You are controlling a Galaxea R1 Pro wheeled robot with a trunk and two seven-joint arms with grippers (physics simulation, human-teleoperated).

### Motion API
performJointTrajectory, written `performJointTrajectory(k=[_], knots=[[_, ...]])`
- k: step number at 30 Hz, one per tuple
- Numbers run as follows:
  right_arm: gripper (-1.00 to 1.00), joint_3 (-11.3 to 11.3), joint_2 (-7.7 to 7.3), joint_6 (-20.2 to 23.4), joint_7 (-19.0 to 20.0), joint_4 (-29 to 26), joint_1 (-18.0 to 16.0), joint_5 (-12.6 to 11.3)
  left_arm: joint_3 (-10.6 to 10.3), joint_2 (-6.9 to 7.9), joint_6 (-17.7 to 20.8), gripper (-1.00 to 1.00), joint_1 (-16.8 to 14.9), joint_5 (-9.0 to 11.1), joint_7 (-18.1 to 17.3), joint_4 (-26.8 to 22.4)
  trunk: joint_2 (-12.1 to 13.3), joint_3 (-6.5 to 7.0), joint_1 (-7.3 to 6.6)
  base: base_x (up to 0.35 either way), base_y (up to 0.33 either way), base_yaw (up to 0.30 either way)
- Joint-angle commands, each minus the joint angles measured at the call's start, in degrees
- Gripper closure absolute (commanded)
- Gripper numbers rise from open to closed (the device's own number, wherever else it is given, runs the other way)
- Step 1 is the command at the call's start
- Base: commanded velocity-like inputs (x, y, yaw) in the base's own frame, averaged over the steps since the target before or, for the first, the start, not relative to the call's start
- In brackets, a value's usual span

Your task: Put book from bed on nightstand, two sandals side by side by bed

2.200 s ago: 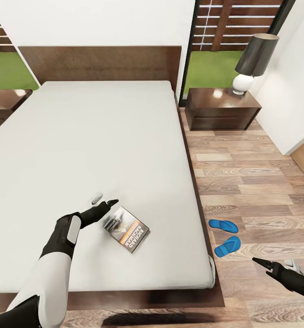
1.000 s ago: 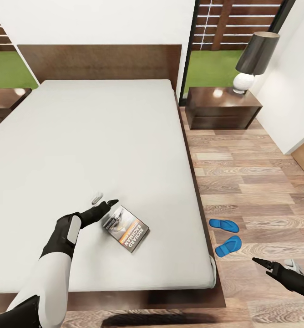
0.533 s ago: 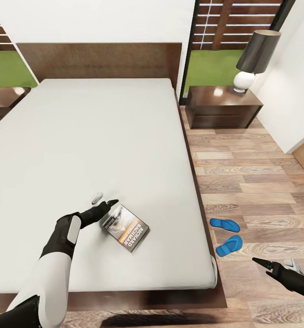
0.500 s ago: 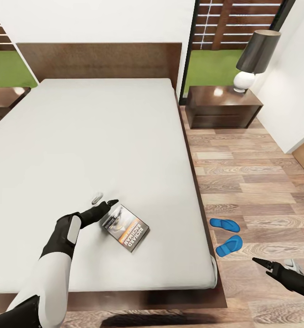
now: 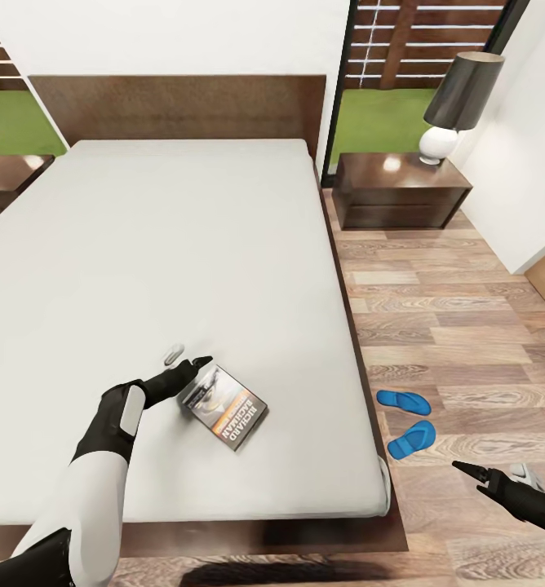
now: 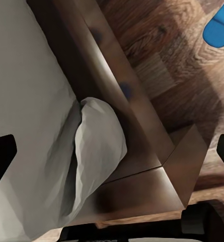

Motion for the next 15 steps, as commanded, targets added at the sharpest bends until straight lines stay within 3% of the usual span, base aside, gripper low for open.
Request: performJointTrajectory(k=[1, 15], knots=[[-1.00, -0.11, 0.00, 0.38, 0.07, 0.01, -0.02, -0.22, 0.25, -0.06, 0.41, -1.00, -0.03, -0.45, -0.01, 0.01, -0.02, -0.04, 0.00, 0.000, 0.000, 0.000], [-1.00, -0.11, 0.00, 0.38, 0.08, 0.01, -0.02, -0.22, 0.25, -0.13, 0.41, -1.00, -0.03, -0.45, -0.01, 0.01, -0.02, -0.04, 0.00, 0.000, 0.000, 0.000]])
